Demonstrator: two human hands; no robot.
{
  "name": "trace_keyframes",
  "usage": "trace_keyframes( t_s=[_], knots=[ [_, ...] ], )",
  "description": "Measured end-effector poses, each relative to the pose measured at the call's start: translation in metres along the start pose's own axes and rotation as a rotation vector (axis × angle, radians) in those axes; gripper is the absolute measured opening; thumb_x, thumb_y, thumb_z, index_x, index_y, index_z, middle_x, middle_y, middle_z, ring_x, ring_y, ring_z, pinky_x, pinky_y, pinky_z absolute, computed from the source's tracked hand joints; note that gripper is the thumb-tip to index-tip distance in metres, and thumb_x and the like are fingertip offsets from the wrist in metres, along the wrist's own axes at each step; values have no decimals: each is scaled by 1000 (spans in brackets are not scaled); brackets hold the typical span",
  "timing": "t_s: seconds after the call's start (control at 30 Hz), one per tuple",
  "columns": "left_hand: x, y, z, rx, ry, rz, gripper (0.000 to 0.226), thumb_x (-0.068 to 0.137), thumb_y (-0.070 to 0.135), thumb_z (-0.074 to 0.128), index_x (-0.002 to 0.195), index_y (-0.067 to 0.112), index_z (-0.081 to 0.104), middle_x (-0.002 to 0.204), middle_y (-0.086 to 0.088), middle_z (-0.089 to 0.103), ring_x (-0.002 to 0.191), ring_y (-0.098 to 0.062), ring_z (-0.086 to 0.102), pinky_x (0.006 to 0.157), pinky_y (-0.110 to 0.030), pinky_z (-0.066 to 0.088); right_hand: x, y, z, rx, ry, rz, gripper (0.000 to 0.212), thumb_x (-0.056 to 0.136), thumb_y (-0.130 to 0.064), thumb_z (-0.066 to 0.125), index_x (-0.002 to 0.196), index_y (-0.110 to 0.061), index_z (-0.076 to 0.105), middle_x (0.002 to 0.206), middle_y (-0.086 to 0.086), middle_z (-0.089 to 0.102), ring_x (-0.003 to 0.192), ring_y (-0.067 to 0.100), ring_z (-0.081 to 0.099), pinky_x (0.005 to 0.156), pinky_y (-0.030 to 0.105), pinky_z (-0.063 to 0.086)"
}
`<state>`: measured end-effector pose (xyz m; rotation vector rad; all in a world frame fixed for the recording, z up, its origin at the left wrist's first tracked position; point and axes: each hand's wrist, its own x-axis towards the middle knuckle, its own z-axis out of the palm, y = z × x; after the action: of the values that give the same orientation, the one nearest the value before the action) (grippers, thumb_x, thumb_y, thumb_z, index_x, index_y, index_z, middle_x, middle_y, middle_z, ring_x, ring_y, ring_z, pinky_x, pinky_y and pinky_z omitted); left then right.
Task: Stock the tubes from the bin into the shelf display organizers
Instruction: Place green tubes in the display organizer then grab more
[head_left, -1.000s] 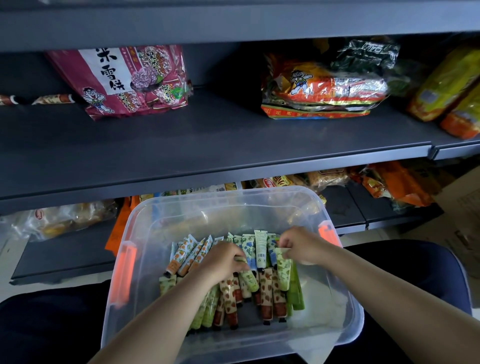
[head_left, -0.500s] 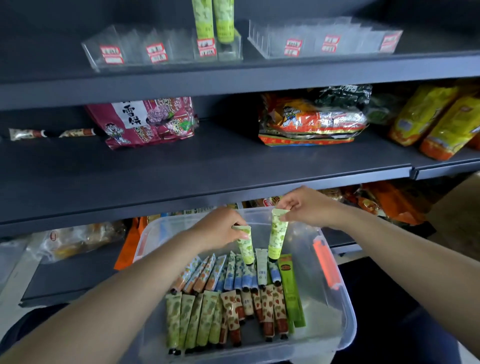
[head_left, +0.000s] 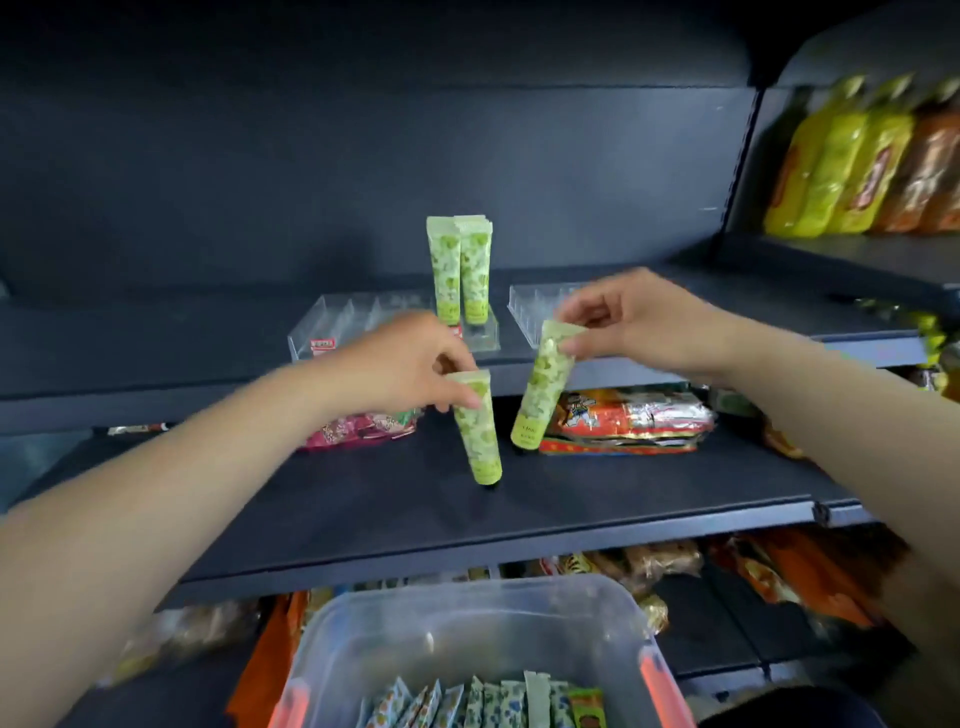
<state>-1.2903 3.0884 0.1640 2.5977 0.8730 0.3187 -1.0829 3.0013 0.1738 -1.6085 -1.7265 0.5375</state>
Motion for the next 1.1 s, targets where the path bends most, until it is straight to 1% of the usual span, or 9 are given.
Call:
trace_keyframes(
  t_s=[0.1,0.23,0.3,0.37,0.5,0.67,0.83,0.97,1.1],
  knots=[
    [6,11,-40,8,143,6,9,81,26,71,75,19,71,57,9,65,47,4,49,49,-7,34,17,-24,-22,81,118,-75,10,83,0,65,89,-8,67,79,2,67,68,3,60,71,12,52],
    [14,11,-74,-16,327,4,11,84,22,67,92,16,72,83,-4,72,78,-18,65,74,-25,44,48,-38,-31,119,281,-127,13,82,1,67,80,-11,67,74,1,65,64,3,60,75,17,53],
    [20,9,-82,-20,391,-16,12,86,20,66,95,17,72,87,-1,72,88,-20,65,75,-23,42,63,-39,-27,119,325,-115,18,81,0,67,76,-17,65,72,-1,65,63,3,60,76,19,53],
    [28,6,-87,-26,415,-45,11,85,19,66,95,18,71,86,1,71,84,-15,64,73,-20,41,76,-36,-22,115,342,-87,19,81,-1,68,75,-19,65,72,-1,65,67,7,61,79,23,54],
    [45,-6,-91,-13,391,-73,11,84,17,68,94,17,70,83,7,70,80,-9,65,69,-16,42,97,-28,-13,69,351,-54,14,80,-5,70,80,-18,66,77,1,67,75,12,62,82,27,53],
    [62,-18,-90,-10,345,-65,13,84,17,68,96,17,70,88,6,70,86,-11,65,84,-25,45,105,-24,-8,17,310,-35,20,80,-9,71,73,-26,63,73,-4,63,71,8,57,65,16,43],
    [72,-27,-85,85,286,-45,14,88,22,62,101,18,67,88,9,65,85,-11,59,69,-19,41,113,-17,-3,6,251,-50,14,80,-10,72,78,-23,65,66,-6,59,61,8,50,59,19,39],
    [75,-34,-78,94,254,-48,24,90,23,60,113,17,64,94,6,62,88,-14,59,65,-14,39,118,-12,1,7,226,-50,12,79,-11,73,84,-21,68,72,-4,63,71,11,55,73,26,46],
    [81,-36,-72,89,230,-52,32,91,24,59,121,16,60,98,6,58,82,-6,52,63,-14,34,118,-9,3,3,219,-48,11,79,-11,73,86,-19,68,75,-5,64,73,9,57,76,22,46]
  ],
)
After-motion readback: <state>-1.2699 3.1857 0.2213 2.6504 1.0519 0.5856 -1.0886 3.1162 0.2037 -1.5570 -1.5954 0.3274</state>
